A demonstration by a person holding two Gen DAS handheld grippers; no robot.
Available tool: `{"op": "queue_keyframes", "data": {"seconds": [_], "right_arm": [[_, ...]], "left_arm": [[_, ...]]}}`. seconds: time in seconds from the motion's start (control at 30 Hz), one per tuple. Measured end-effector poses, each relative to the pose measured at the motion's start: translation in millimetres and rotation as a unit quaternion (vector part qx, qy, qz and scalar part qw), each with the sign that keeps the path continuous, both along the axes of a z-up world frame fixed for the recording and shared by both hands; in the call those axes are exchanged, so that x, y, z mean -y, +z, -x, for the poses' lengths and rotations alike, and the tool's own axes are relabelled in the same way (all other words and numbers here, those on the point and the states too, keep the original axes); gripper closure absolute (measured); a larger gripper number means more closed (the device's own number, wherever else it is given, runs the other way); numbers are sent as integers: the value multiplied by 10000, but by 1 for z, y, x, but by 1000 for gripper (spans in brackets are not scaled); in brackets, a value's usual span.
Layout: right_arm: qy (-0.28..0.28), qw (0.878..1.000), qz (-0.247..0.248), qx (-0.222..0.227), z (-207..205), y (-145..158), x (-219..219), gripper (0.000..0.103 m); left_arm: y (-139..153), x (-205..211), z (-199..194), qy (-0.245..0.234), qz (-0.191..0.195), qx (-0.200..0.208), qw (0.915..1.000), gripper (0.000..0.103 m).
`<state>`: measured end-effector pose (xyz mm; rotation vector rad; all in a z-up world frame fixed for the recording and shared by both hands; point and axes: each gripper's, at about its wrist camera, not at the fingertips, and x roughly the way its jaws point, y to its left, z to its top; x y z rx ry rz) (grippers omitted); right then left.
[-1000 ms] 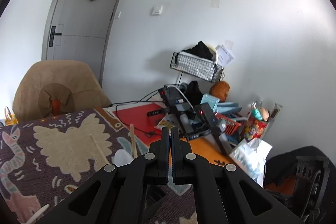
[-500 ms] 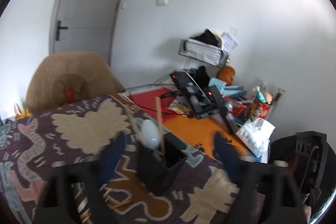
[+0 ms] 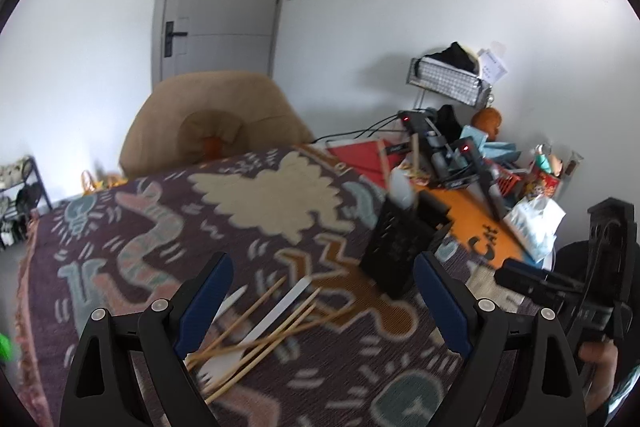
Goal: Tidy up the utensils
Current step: 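Move both tools back from the holder toward the utensil pile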
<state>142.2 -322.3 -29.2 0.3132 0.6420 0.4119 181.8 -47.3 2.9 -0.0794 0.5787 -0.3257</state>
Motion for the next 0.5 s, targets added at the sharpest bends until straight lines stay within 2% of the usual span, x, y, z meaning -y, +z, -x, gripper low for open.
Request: {"op": "queue_keyframes", "data": {"seconds": [0.2,0.27,0.37,0.5], "right_arm": [[182,9997,184,34,2,-3,-14,21],[242,9994,259,60,3,-4,-19,21],[352,9986,377,85,4,-5,-25,21],[521,9968,596,140,6,-9,-33,21]], "left_arm": [[-19,-36,19,241,97,-216,9994,11],[-26,-49,26,326,159,-274,9990,15],[-34,-60,31,401,190,-417,9981,27],[-49,-69,38,402,102,-591,9974,34]]}}
